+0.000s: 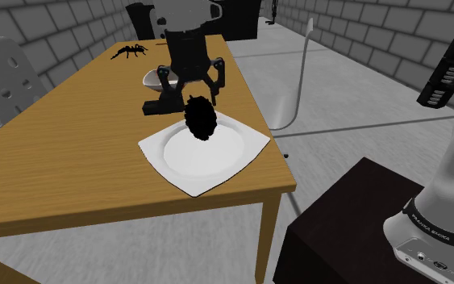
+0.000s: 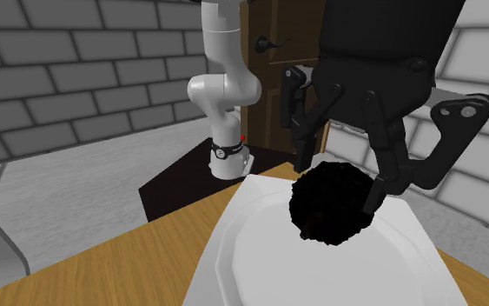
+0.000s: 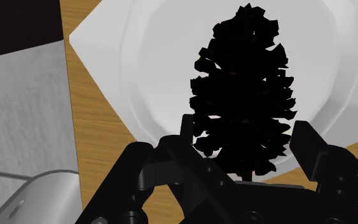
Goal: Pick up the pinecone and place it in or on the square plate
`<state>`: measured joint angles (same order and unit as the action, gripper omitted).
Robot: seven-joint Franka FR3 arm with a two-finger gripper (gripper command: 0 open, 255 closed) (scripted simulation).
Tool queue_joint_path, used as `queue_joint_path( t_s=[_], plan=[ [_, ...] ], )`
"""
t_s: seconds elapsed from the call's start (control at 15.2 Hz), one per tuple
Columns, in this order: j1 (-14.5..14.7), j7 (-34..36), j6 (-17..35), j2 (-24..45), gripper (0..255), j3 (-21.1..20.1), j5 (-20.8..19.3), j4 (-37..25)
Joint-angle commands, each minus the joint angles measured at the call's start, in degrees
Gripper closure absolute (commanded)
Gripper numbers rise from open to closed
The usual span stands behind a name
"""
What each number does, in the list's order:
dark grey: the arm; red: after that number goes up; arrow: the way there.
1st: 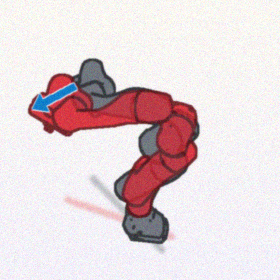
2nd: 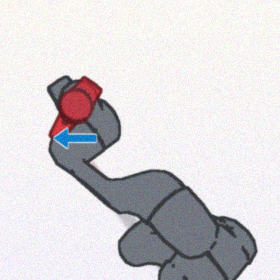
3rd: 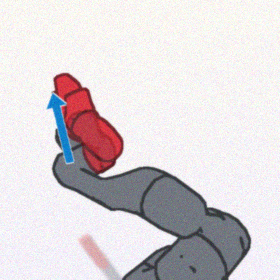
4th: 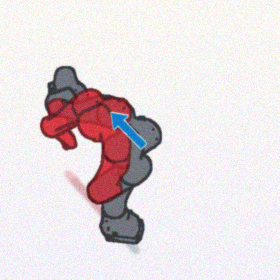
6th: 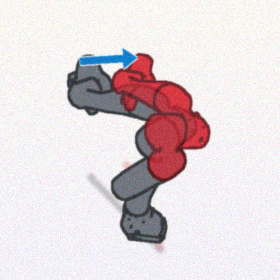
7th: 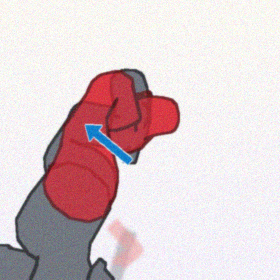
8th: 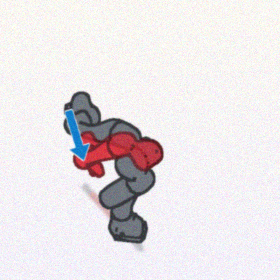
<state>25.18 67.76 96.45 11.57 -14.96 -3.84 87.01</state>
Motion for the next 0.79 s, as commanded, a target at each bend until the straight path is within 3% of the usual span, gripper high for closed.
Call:
queue_joint_path(
  t_s=[0.0, 0.4, 0.73],
  plan=[
    [0.0, 0.1, 1.7, -0.3, 255, 0.0, 0.1, 1.9],
    [-0.2, 0.2, 6.2, -0.3, 255, 0.1, 0.0, 6.5],
    [-0.2, 0.2, 6.2, -0.3, 255, 0.1, 0.0, 6.5]
  ],
)
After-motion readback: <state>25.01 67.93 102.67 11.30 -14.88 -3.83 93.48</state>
